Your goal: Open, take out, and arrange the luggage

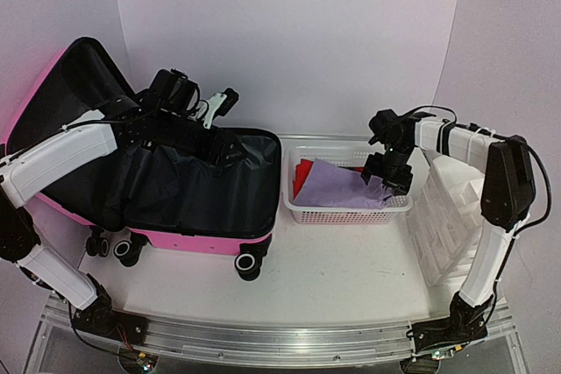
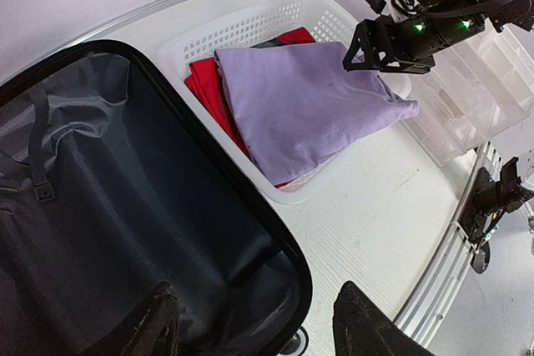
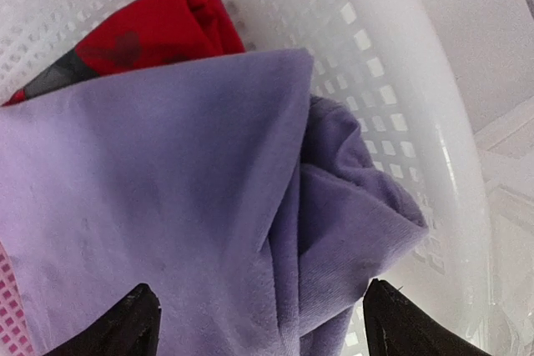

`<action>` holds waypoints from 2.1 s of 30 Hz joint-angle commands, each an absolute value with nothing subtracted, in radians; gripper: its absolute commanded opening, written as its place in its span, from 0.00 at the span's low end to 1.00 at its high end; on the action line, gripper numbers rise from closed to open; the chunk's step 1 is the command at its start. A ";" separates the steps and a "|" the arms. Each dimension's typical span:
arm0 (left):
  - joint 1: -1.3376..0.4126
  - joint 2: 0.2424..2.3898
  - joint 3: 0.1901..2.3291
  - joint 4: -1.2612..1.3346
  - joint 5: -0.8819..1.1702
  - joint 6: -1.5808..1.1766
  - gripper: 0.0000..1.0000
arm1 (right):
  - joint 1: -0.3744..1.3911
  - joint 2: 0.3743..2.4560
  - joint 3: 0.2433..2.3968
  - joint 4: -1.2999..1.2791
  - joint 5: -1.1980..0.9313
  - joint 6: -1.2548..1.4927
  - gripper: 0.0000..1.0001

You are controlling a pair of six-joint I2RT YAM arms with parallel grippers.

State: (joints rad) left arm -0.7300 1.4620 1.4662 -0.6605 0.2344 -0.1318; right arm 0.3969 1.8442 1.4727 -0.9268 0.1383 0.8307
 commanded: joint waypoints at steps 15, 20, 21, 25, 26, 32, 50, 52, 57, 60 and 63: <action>-0.726 1.385 1.450 -0.604 0.247 -0.137 0.63 | 0.358 1.883 1.433 -0.800 0.219 1.066 0.90; -0.726 1.382 1.450 -0.603 0.247 -0.138 0.63 | 0.343 1.892 1.408 -0.754 0.203 1.071 0.83; -0.726 1.383 1.450 -0.604 0.249 -0.138 0.63 | 0.340 1.895 1.403 -0.739 0.192 1.075 0.81; -0.726 1.381 1.450 -0.603 0.252 -0.138 0.63 | 0.338 1.897 1.384 -0.678 0.168 1.075 0.70; -0.726 1.379 1.448 -0.604 0.252 -0.137 0.63 | 0.338 1.900 1.386 -0.667 0.160 1.073 0.67; -0.725 1.374 1.444 -0.603 0.249 -0.134 0.63 | 0.338 1.911 1.405 -0.611 0.135 1.027 0.38; -0.724 1.349 1.438 -0.608 0.229 -0.129 0.64 | 0.338 1.912 1.477 -0.289 -0.155 0.599 0.00; -0.724 1.351 1.442 -0.609 0.230 -0.129 0.63 | 0.338 1.915 1.474 -0.256 -0.204 0.547 0.00; -0.724 1.356 1.453 -0.613 0.236 -0.129 0.64 | 0.325 1.924 1.440 -0.247 -0.214 0.409 0.00; -0.725 1.354 1.454 -0.614 0.236 -0.130 0.64 | 0.314 1.913 1.376 -0.211 -0.218 0.310 0.00; -0.724 1.351 1.455 -0.614 0.235 -0.131 0.64 | 0.307 1.907 1.345 -0.168 -0.293 0.265 0.00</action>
